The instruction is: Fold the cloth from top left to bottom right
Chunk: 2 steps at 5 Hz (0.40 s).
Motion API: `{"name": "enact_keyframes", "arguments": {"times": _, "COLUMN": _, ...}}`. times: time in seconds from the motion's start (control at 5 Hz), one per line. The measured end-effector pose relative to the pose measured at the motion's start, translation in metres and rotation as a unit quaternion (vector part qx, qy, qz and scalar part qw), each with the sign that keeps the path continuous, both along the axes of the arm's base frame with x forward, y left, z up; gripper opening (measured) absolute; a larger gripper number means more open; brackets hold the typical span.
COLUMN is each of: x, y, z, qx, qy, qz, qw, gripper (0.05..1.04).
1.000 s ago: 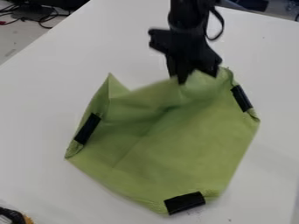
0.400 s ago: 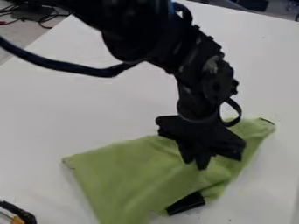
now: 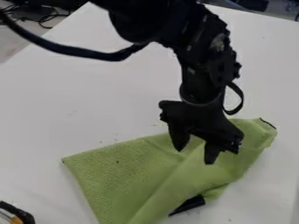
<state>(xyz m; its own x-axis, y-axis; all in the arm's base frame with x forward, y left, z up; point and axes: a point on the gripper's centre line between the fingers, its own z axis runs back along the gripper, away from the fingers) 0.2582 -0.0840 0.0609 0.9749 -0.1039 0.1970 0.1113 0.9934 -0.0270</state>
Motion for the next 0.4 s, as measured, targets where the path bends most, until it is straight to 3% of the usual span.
{"name": "enact_keyframes", "arguments": {"times": 0.2, "x": 0.004, "y": -0.001, "z": 0.01, "qx": 0.011, "qy": 0.01, "qz": -0.004, "qw": 0.9999, "gripper": 1.007}}
{"name": "enact_keyframes", "arguments": {"times": 0.4, "x": 0.002, "y": -0.014, "z": 0.026, "qx": 0.036, "qy": 0.022, "qz": 0.005, "qw": 0.9991, "gripper": 1.004}}
